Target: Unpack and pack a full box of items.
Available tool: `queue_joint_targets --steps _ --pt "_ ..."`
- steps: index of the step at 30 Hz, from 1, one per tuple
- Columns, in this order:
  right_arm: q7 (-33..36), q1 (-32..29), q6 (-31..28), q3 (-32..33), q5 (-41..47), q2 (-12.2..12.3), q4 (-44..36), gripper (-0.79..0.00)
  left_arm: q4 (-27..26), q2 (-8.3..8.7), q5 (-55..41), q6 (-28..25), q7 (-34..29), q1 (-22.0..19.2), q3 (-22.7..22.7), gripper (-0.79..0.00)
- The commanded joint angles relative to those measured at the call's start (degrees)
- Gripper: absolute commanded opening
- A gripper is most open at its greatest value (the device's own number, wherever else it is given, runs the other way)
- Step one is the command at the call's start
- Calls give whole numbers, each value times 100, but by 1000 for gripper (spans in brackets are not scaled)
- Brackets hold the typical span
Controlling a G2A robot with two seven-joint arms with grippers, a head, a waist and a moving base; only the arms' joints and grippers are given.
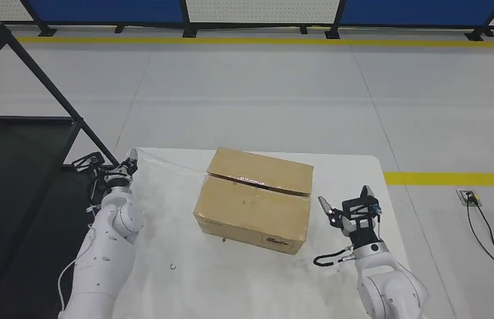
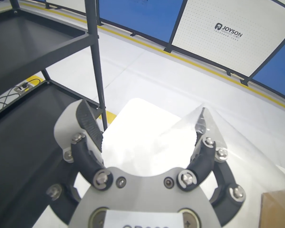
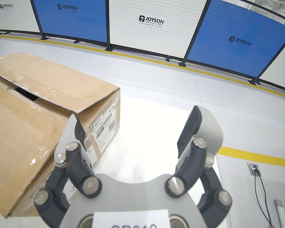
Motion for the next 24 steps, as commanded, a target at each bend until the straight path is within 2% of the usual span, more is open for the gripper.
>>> queue_joint_targets --steps 1,4,14,17,19,24 --pt "12 15 -9 -5 -9 0 -2 0 108 6 -161 -15 -56 -72 -79 0" --pt "10 27 -20 -8 -12 -1 1 0 232 27 -361 -215 -323 -168 -170 0" --pt "29 87 -41 4 49 -4 135 0 232 27 -361 -215 -323 -168 -170 0" --pt "42 116 -55 -13 47 -6 149 0 165 4 -228 210 -276 -126 -93 0" --pt "33 118 -55 -16 54 -7 155 0 214 -31 -344 288 -530 -217 -46 0" --pt "16 68 -35 32 72 -3 143 0 686 -72 -407 593 -832 -620 17 0"
